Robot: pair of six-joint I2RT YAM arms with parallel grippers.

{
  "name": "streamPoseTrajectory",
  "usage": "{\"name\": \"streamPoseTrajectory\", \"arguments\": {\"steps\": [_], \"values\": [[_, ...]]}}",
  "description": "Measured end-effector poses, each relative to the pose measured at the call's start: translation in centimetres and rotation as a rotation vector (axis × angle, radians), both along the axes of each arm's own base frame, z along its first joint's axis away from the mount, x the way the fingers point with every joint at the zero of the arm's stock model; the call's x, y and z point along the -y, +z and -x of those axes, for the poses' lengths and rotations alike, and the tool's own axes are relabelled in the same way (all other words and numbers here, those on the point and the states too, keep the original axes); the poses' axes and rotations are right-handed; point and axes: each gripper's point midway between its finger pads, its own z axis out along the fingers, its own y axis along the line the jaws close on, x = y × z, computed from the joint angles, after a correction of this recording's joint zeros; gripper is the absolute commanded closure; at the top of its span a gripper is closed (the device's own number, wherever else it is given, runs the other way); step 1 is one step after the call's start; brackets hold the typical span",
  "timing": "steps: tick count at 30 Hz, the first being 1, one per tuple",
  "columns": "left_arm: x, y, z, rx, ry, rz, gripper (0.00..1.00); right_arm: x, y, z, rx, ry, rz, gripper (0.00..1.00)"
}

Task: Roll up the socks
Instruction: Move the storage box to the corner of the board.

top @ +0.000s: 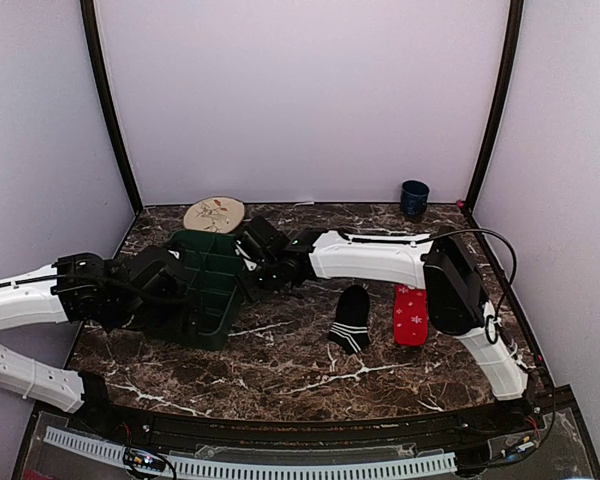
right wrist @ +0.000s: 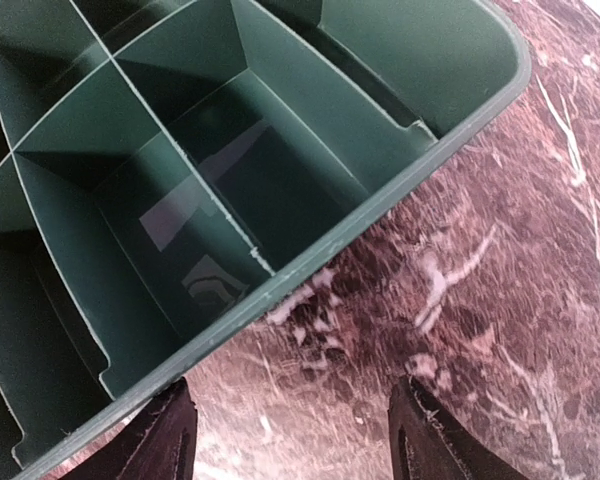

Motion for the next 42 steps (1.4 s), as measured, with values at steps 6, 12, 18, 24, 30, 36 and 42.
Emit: {"name": "streamPoseTrajectory", "arguments": {"steps": [6,12,18,24,30,36,42], "values": [[-0.8,1.2,-0.3,0.035,0.056,0.017,0.07,-1.3,0.1,-1.5,0.010,-0.008,-0.026,0.36],[-1.3,1.6,-0.4,0.048,0.083,0.023,0.07,-2.4,-0.3,-3.4,0.014,-0.020,-0.059,0.36],[-1.1,2.0,-0.6,0.055,0.084,0.036,0.07,-2.5,-1.0,-4.8,-0.002,-0.029,-0.088,0.36],[-0.9,2.3,-0.7,0.056,0.088,0.047,0.07,-4.4,-0.7,-5.8,-0.015,-0.009,-0.173,0.36],[-0.8,2.9,-0.7,0.058,0.117,0.083,0.07,-6.3,-1.0,-5.8,-0.047,0.010,-0.262,0.36],[-0.9,2.7,-0.3,0.032,0.127,0.096,0.07,-7.6,-0.8,-5.9,-0.055,0.024,-0.330,0.33],[1.1,3.2,-0.6,0.035,0.058,0.157,0.07,-2.7,-0.6,-5.4,-0.012,-0.023,-0.228,0.30]]}}
